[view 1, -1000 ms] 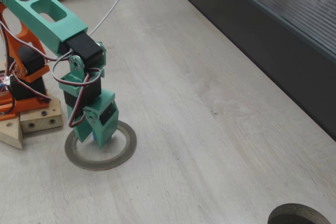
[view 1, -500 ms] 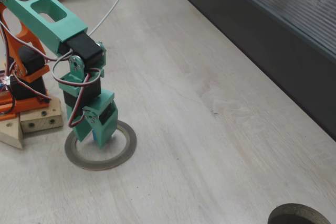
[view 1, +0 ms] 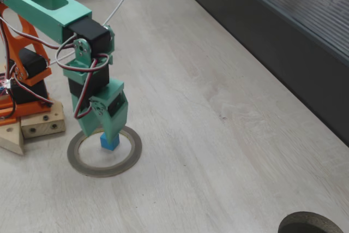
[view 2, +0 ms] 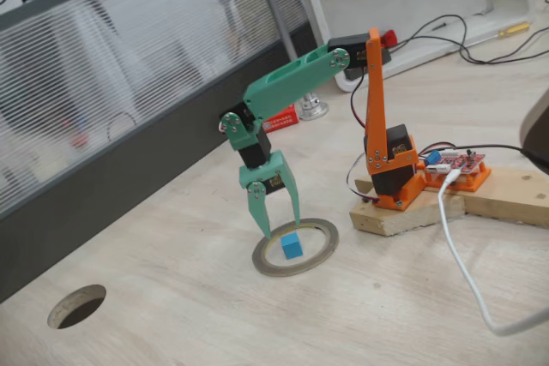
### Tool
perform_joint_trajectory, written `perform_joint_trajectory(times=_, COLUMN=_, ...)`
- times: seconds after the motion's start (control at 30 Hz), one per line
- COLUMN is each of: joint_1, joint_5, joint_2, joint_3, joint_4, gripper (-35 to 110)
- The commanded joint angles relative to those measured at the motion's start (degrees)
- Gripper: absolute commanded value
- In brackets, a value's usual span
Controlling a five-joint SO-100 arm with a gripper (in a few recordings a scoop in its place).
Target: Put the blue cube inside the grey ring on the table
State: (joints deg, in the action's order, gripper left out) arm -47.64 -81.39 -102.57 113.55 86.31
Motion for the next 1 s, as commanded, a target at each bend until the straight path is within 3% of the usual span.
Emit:
perform_joint_trajectory(times=0.0, joint_1=-0.97, joint_5=0.18, joint_2=-1.93, joint_3=-5.71, joint_4=4.31, gripper=34)
perform_joint_trajectory(times=0.83, joint_1=-0.97, joint_5=-0.09, joint_2=-1.85, joint_3=-7.38, joint_4=7.47, gripper=34)
perform_joint_trajectory(times=0.97, joint_1=-0.97, joint_5=-0.18, joint_2=-1.85, joint_3=-7.38, joint_4=7.47, gripper=28)
